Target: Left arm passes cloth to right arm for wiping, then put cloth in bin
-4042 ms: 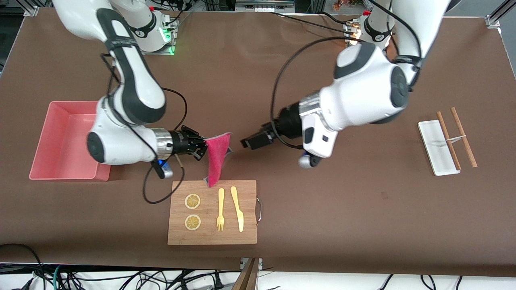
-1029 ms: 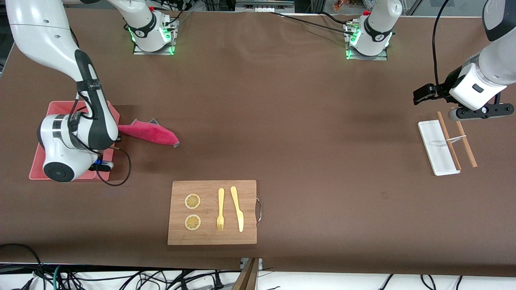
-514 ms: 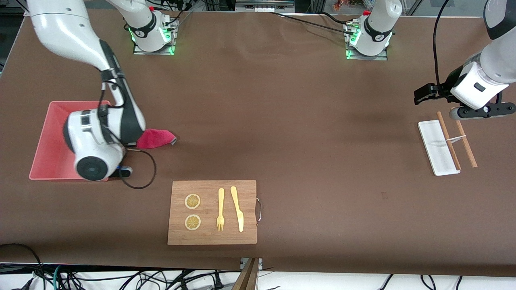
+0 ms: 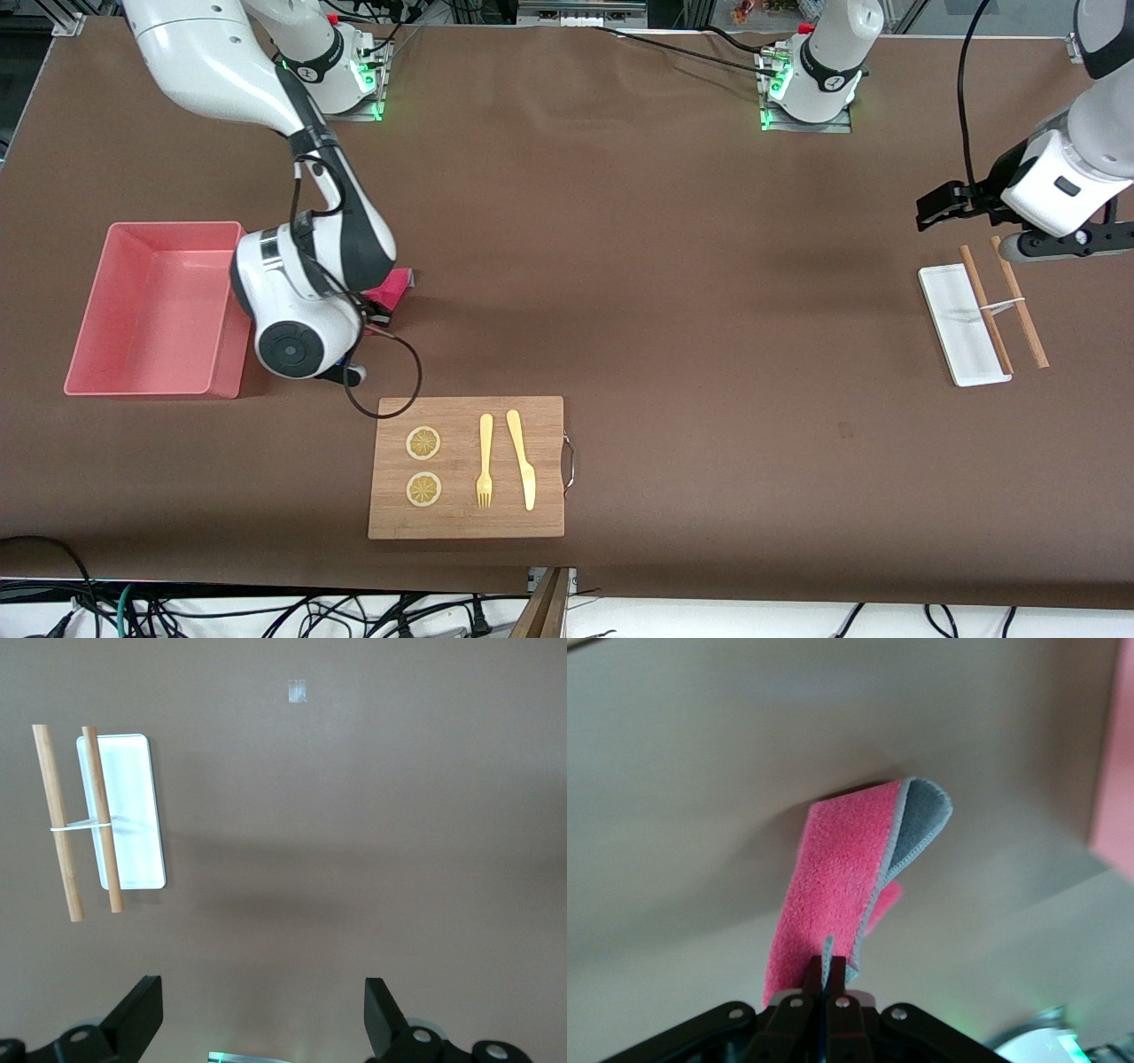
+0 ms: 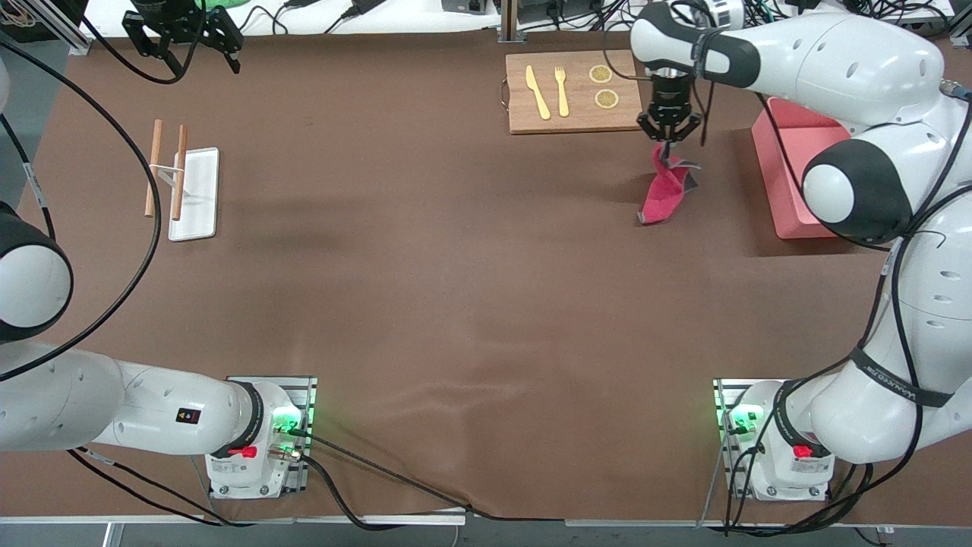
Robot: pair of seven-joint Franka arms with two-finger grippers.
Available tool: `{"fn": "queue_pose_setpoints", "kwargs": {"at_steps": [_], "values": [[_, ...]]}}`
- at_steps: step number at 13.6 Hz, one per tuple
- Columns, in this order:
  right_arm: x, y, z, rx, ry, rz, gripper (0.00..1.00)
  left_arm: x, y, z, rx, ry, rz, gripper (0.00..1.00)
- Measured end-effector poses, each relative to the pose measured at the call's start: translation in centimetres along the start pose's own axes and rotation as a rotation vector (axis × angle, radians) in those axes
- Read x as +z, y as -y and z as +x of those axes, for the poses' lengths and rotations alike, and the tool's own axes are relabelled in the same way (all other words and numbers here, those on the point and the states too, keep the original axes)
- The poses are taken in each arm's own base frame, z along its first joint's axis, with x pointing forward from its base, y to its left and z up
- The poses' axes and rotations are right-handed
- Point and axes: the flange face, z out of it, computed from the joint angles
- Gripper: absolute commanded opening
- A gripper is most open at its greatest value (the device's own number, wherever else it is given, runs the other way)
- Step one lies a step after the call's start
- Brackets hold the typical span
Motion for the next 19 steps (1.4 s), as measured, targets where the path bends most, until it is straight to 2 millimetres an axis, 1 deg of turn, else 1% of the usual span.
{"fn": "queue_pose_setpoints", "kwargs": {"at_steps": [2, 4, 6, 8, 10, 12, 14, 15, 16, 19], "values": [[0.2, 3.9, -2.7, 0.057, -0.009, 0.054, 0.0, -0.3, 0.2, 0.0, -0.005, 0.002, 0.0, 1.0], [0.6, 7.7, -5.7, 0.114, -0.005, 0.112, 0.0, -1.0, 0.2, 0.0, -0.004, -0.002, 0.0, 1.0], [0.8, 10.7, -8.5, 0.161, -0.013, 0.153, 0.0, -1.1, 0.0, -0.3, -0.001, 0.02, 0.004, 1.0], [1.0, 12.4, -10.4, 0.196, 0.004, 0.18, 0.0, -1.0, -0.1, -0.2, 0.002, 0.022, 0.005, 1.0], [1.3, 13.4, -11.8, 0.192, 0.032, 0.185, 0.0, -0.9, -0.1, -0.1, 0.002, 0.023, 0.005, 1.0], [2.1, 13.4, -12.9, 0.17, 0.061, 0.129, 0.0, -0.9, -0.2, 0.0, 0.002, 0.023, 0.003, 1.0], [2.6, 12.1, -12.4, 0.129, 0.101, 0.066, 0.0, -1.0, -0.3, -0.1, 0.004, 0.02, 0.002, 1.0], [2.9, 11.0, -11.6, 0.112, 0.124, 0.038, 0.0, -1.0, -0.4, -0.1, 0.005, 0.019, 0.002, 1.0], [3.1, 9.6, -10.4, 0.097, 0.148, 0.016, 0.0, -1.0, -0.4, -0.1, 0.006, 0.019, 0.002, 1.0], [3.6, 4.2, -5.3, 0.054, 0.209, -0.017, 0.0, -1.1, -0.7, -0.1, 0.011, 0.018, 0.002, 1.0]]}}
